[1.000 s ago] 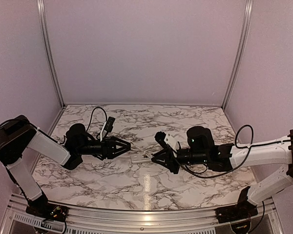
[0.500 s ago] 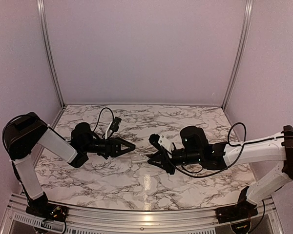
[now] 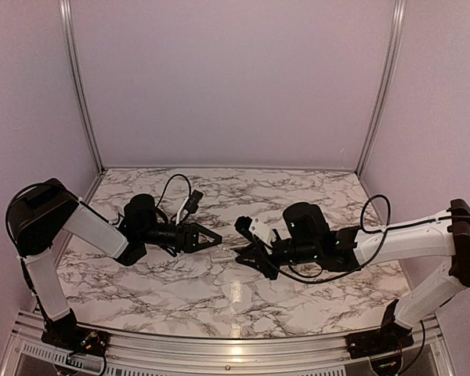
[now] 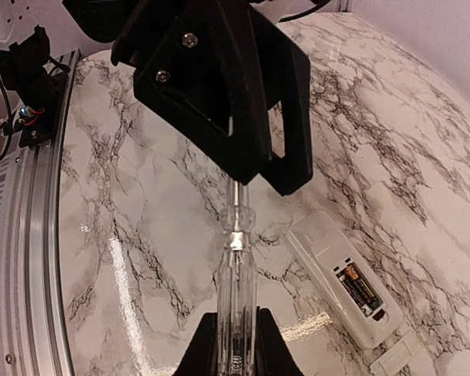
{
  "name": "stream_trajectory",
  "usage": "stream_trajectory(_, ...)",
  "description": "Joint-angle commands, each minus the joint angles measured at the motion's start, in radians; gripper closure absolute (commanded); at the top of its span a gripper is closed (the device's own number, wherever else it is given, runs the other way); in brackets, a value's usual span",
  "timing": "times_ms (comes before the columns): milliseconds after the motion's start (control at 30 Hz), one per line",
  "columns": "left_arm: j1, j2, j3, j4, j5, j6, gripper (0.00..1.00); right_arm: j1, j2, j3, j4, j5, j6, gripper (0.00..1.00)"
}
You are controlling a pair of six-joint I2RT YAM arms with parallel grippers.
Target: Unload the batteries from the remote control
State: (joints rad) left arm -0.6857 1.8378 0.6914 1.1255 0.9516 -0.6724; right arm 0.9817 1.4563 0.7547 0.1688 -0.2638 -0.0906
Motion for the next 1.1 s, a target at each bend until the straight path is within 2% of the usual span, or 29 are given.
stream_trajectory(0, -0.009, 0.006, 0.027, -0.113, -0.009, 0.074, 0.74, 0.01, 0.011, 0.045, -0.014, 0.028, -0.015, 1.0)
stream_trajectory(67, -0.011, 0.006, 0.029, -0.122, -0.011, 0.082, 0.77, 0.009, 0.011, 0.046, -0.017, 0.032, -0.015, 1.0)
stream_trajectory(200, -0.014, 0.009, 0.034, -0.138, -0.01, 0.09, 0.91, 0.009, 0.014, 0.046, -0.017, 0.04, -0.014, 1.0)
stream_trajectory(267, -0.015, 0.009, 0.038, -0.144, -0.008, 0.093, 0.93, 0.009, 0.016, 0.049, -0.017, 0.054, -0.012, 1.0)
stream_trajectory(300, -0.015, 0.009, 0.039, -0.147, -0.008, 0.094, 0.92, 0.009, 0.018, 0.049, -0.018, 0.062, -0.011, 1.0)
stream_trajectory(433, -0.015, 0.009, 0.04, -0.15, -0.005, 0.094, 0.79, 0.009, 0.017, 0.049, -0.02, 0.099, -0.009, 1.0)
stream_trajectory(567, -0.015, 0.006, 0.04, -0.15, -0.004, 0.094, 0.77, 0.009, 0.016, 0.048, -0.027, 0.105, -0.009, 1.0)
stream_trajectory(733, -0.015, 0.008, 0.039, -0.15, -0.005, 0.094, 0.89, 0.009, 0.015, 0.047, -0.029, 0.105, -0.008, 1.0)
stream_trajectory(833, -0.015, 0.008, 0.04, -0.151, -0.007, 0.095, 1.0, 0.009, 0.015, 0.046, -0.029, 0.102, -0.008, 1.0)
stream_trajectory(1000, -0.017, 0.011, 0.043, -0.148, -0.004, 0.092, 0.99, 0.009, 0.018, 0.041, -0.025, 0.084, -0.012, 1.0)
stream_trajectory(1067, -0.017, 0.011, 0.042, -0.146, -0.004, 0.091, 0.85, 0.009, 0.019, 0.039, -0.026, 0.08, -0.013, 1.0)
